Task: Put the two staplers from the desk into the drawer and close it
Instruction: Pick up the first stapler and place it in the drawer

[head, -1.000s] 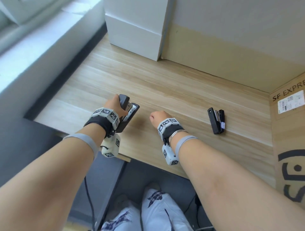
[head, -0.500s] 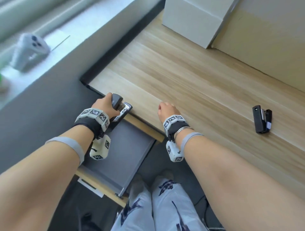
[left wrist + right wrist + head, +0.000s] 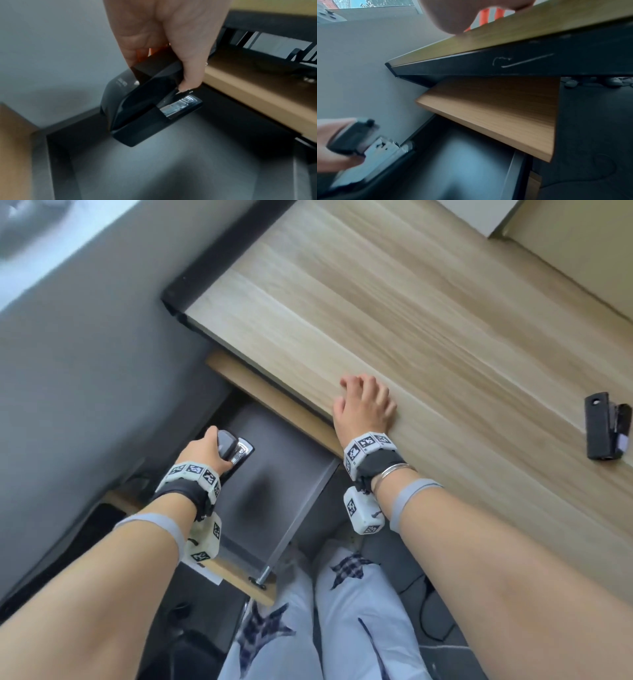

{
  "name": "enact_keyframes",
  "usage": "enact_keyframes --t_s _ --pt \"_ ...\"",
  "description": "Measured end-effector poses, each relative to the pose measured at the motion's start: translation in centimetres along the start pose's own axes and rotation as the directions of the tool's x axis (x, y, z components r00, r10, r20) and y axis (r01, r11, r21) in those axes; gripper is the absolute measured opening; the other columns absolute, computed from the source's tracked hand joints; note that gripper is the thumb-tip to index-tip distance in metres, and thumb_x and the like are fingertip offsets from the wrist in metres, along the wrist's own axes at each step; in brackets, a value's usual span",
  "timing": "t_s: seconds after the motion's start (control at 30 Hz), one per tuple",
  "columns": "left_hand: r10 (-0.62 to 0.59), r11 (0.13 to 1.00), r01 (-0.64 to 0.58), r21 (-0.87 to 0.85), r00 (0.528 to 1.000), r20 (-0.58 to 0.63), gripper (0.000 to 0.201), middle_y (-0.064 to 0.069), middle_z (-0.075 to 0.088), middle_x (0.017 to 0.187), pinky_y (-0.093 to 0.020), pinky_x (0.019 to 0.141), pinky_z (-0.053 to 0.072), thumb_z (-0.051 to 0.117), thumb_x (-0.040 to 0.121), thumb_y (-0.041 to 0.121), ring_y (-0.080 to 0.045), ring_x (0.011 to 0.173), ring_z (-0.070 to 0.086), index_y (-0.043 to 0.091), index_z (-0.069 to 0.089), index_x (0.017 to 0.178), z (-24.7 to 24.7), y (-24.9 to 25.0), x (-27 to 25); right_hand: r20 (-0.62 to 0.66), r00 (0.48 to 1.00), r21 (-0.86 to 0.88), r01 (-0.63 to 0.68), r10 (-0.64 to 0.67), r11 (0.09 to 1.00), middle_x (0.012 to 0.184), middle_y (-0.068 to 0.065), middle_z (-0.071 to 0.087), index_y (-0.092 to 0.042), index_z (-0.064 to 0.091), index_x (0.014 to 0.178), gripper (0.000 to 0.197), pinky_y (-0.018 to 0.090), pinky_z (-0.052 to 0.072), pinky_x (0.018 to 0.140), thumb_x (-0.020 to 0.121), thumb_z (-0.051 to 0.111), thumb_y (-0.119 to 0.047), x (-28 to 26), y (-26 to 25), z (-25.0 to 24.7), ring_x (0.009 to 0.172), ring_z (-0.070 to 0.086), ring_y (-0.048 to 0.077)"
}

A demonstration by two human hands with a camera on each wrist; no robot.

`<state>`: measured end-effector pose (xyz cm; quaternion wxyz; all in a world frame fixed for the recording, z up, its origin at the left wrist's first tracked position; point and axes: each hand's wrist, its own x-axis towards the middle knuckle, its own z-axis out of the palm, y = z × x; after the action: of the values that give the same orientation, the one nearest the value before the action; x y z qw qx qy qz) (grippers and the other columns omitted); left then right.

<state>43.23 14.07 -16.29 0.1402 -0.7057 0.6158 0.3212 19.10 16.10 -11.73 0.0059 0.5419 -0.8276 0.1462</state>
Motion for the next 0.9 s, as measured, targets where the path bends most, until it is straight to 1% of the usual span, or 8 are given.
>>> enact_keyframes --t_s 0.07,0.13,0.2,0.33,0.5,0.67,0.8,0.9 --pt "-0.021 1.000 0.021 0.013 1.000 0.014 0.044 -0.016 0.061 0.089 -0.033 0.067 0.042 0.069 0.074 0.024 -0.038 0.089 0.064 0.010 0.041 0.105 1.9 -0.7 1.0 -0.020 1.000 -0.007 0.013 -0.013 1.000 0.105 0.002 0.067 -0.027 0.066 0.096 0.034 0.041 0.049 0.081 0.072 0.043 -0.024 0.0 0.2 0.5 0.100 0.063 0.030" --pt "-0.039 0.999 0.038 0.021 0.999 0.032 0.042 -0.015 0.060 0.087 -0.033 0.066 0.043 0.069 0.074 0.025 -0.035 0.080 0.059 0.012 0.037 0.097 3.5 -1.4 2.1 -0.034 0.999 -0.023 0.020 -0.020 1.000 0.107 0.001 0.067 -0.028 0.065 0.097 0.032 0.042 0.048 0.082 0.071 0.045 -0.024 0.1 0.4 0.9 0.101 0.062 0.029" --pt "-0.053 0.998 0.052 0.019 0.998 0.042 0.042 -0.015 0.061 0.087 -0.033 0.065 0.045 0.069 0.074 0.027 -0.033 0.077 0.056 0.013 0.034 0.093 4.7 -1.9 3.2 -0.056 0.998 -0.035 0.022 -0.024 0.999 0.108 0.001 0.067 -0.028 0.065 0.097 0.031 0.042 0.048 0.083 0.071 0.049 -0.023 0.1 0.6 1.3 0.102 0.062 0.029" --pt "-0.078 0.997 0.077 0.017 0.996 0.035 0.047 -0.014 0.060 0.084 -0.033 0.064 0.045 0.070 0.074 0.028 -0.033 0.075 0.056 0.011 0.039 0.105 6.2 -2.4 5.2 -0.077 0.996 -0.055 0.034 -0.038 0.998 0.112 0.003 0.065 -0.026 0.064 0.099 0.029 0.042 0.047 0.085 0.072 0.055 -0.021 0.1 0.8 1.6 0.104 0.060 0.031" --pt "-0.090 0.996 0.091 0.007 0.995 -0.032 0.045 -0.016 0.058 0.081 -0.035 0.062 0.045 0.068 0.074 0.021 -0.037 0.081 0.060 0.008 0.041 0.108 7.0 -2.4 7.2 -0.108 0.993 -0.062 0.031 -0.038 0.998 0.112 0.002 0.065 -0.026 0.064 0.100 0.030 0.041 0.047 0.083 0.072 0.054 -0.022 0.0 0.8 2.0 0.104 0.058 0.030" --pt "-0.101 0.995 0.101 0.004 0.995 -0.015 0.056 -0.024 0.066 0.100 -0.041 0.072 0.050 0.068 0.075 0.020 -0.042 0.097 0.063 0.008 0.038 0.121 7.5 -2.2 8.5 -0.159 0.985 -0.089 0.052 -0.065 0.995 0.108 0.001 0.066 -0.026 0.066 0.098 0.031 0.037 0.048 0.078 0.069 0.055 -0.022 0.1 1.0 2.3 0.099 0.061 0.029" --pt "-0.121 0.993 0.121 0.008 0.993 0.006 0.055 -0.025 0.065 0.105 -0.044 0.078 0.052 0.070 0.076 0.022 -0.042 0.100 0.063 0.006 0.040 0.119 7.8 -2.0 9.0 -0.160 0.985 -0.089 0.048 -0.062 0.995 0.107 0.001 0.066 -0.026 0.066 0.098 0.031 0.036 0.047 0.079 0.069 0.055 -0.022 0.1 1.0 2.4 0.099 0.060 0.028" --pt "-0.126 0.992 0.126 0.025 0.991 0.033 0.052 -0.025 0.065 0.107 -0.044 0.079 0.051 0.070 0.076 0.023 -0.041 0.101 0.062 0.005 0.042 0.117 7.8 -1.8 9.1 -0.155 0.986 -0.090 0.044 -0.058 0.995 0.108 0.001 0.066 -0.027 0.067 0.100 0.033 0.036 0.046 0.079 0.069 0.055 -0.022 0.1 1.0 2.3 0.100 0.059 0.027"
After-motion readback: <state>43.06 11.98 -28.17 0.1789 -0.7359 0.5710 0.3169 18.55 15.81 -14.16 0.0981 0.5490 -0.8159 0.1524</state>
